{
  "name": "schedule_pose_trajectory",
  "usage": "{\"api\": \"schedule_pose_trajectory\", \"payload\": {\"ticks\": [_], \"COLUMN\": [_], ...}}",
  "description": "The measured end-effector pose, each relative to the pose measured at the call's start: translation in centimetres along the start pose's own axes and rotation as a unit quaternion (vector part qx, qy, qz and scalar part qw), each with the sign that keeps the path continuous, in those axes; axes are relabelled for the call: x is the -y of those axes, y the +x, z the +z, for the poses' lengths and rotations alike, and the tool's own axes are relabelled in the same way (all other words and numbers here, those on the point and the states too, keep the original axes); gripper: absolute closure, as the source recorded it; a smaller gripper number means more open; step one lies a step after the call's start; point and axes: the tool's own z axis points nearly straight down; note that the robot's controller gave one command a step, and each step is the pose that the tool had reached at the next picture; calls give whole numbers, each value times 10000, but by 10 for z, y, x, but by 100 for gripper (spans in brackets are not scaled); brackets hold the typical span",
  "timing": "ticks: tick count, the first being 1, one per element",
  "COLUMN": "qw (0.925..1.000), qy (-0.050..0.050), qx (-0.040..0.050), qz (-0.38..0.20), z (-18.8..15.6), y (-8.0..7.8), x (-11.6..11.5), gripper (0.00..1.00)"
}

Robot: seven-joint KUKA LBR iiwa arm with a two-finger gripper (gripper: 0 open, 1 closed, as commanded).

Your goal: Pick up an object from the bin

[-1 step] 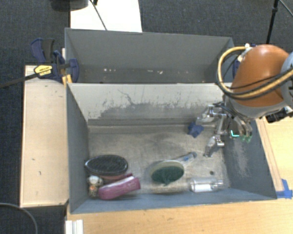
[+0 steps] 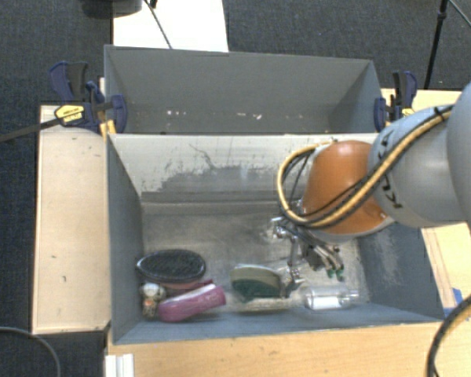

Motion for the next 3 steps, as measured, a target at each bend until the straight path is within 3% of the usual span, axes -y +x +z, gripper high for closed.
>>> {"api": "schedule_pose_trajectory", "payload": {"ticks": [1,2,3], "qw": [9981,9816,9778], "qy": [11,-14,-4], "qx": [3,-25,-5], "qz": [613,1908,2096], "z": [-31,-61,1], "y": [-42,-12,-28], "x": [64,-5,-20], "gripper": [0,0,0]}}
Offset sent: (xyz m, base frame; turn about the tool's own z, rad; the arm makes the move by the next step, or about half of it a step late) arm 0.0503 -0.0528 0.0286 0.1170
